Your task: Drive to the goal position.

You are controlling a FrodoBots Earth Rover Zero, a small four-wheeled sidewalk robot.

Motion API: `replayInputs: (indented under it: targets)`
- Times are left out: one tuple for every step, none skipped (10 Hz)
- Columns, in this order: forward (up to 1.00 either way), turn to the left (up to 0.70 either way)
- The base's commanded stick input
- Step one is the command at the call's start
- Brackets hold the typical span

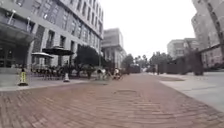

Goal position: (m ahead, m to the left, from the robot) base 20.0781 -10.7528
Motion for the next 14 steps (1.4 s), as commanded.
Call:
replayInputs:
  targets:
    - [0.45, 0.26]
    - [0.45, 0.27]
    - [0.45, 0.27]
    - [0.45, 0.27]
    - [0.45, 0.27]
    - [0.45, 0.05]
    - [0.45, 0.0]
    - [0.45, 0.0]
    - [0.45, 0.0]
    - [0.45, 0.0]
    - [0.45, 0.0]
    - [0.45, 0.0]
    - [0.45, 0.0]
    - [0.45, 0.0]
